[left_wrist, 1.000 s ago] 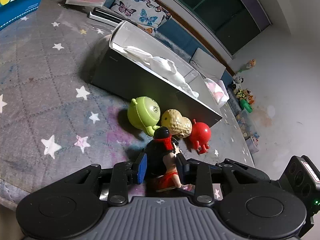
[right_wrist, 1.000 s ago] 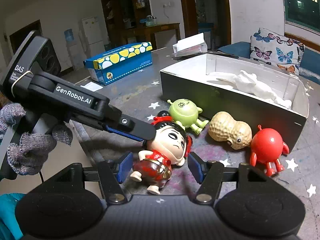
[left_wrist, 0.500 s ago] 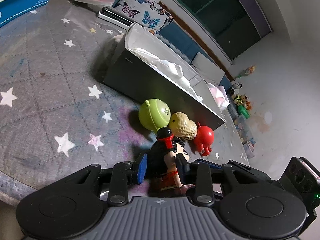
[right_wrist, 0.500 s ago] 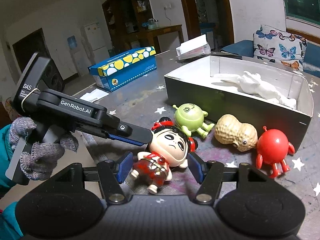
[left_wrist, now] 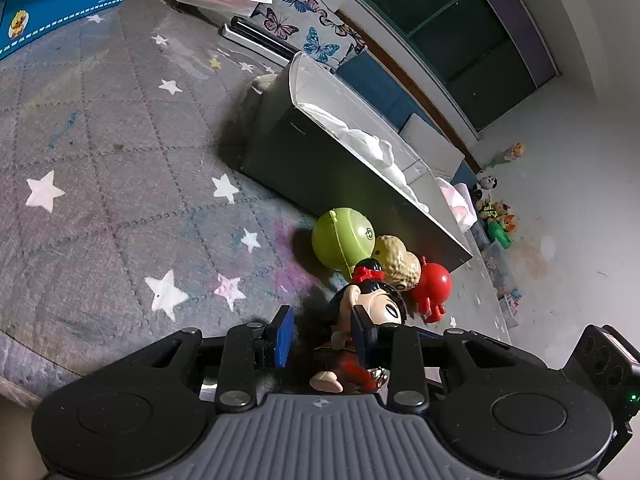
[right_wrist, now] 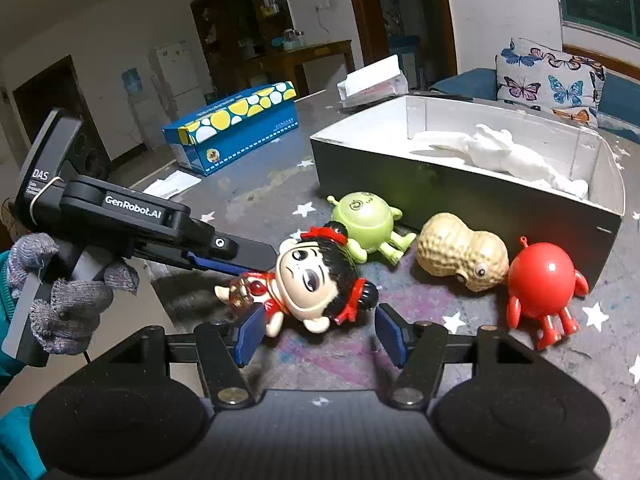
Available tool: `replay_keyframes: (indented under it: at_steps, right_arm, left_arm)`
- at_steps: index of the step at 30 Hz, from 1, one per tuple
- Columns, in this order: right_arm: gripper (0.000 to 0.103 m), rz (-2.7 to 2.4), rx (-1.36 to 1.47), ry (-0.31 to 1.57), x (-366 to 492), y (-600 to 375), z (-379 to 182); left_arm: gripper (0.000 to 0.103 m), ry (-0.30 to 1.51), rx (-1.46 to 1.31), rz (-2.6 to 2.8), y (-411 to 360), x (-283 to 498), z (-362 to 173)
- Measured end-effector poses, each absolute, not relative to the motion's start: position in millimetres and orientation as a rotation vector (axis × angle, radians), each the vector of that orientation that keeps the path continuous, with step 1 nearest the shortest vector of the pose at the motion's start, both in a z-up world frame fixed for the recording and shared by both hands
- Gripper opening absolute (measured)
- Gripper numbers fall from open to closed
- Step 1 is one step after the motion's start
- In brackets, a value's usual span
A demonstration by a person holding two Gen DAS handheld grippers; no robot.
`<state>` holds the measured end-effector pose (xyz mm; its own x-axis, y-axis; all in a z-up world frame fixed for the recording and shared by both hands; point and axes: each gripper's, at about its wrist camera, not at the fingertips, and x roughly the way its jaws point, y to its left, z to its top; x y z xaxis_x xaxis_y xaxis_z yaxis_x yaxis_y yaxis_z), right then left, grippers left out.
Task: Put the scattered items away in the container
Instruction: 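Tighten both grippers on the doll and lift it off the table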
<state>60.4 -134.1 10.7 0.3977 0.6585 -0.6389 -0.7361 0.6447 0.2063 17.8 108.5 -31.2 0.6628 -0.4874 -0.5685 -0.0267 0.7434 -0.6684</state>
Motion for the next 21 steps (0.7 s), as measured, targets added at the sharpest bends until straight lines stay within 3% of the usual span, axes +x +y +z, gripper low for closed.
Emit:
replay_keyframes:
  at_steps: [21]
  right_arm:
    - [0.06,0.908,-0.061,0.773,75.2,-128.0,7.7]
  left_arm:
    - [0.035,0.802,-0.68,-0.36,110.2,13.9,-20.3]
